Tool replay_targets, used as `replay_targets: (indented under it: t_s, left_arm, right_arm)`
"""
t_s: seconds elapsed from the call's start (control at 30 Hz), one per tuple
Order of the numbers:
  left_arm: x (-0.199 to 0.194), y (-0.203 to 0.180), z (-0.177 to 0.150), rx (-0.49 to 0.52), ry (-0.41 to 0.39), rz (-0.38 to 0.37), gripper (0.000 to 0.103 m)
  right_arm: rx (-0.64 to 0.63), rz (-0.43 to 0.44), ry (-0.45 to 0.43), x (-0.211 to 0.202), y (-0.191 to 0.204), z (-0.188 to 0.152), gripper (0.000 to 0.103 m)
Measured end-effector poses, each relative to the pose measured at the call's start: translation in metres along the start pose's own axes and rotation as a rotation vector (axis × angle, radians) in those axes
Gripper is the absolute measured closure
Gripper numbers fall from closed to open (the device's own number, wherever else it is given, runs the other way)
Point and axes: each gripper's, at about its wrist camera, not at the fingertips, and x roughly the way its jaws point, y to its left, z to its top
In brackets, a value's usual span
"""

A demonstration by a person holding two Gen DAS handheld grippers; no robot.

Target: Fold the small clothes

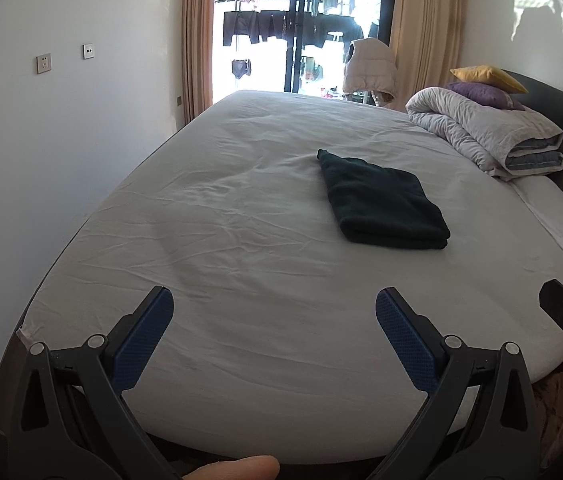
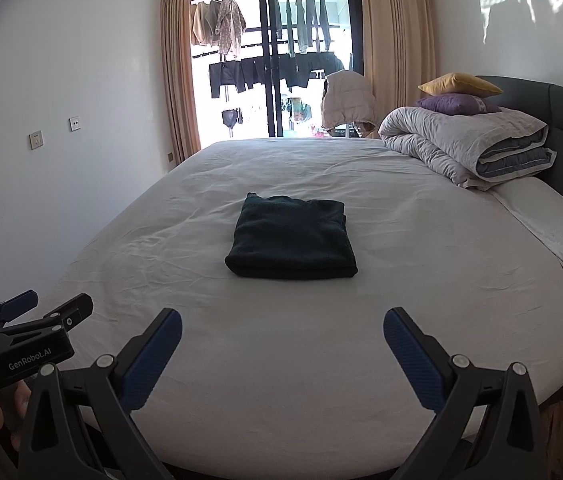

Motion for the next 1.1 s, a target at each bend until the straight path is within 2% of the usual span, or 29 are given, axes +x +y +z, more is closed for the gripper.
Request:
replay_targets:
  t_s: [1.1]
  left_arm:
    - [0.009,-0.013,-0.006,0.042,0.016,0.002,0.0]
  right_arm:
    - [0.012,-0.009,0.012,0.004,-0.004,0.0,0.0]
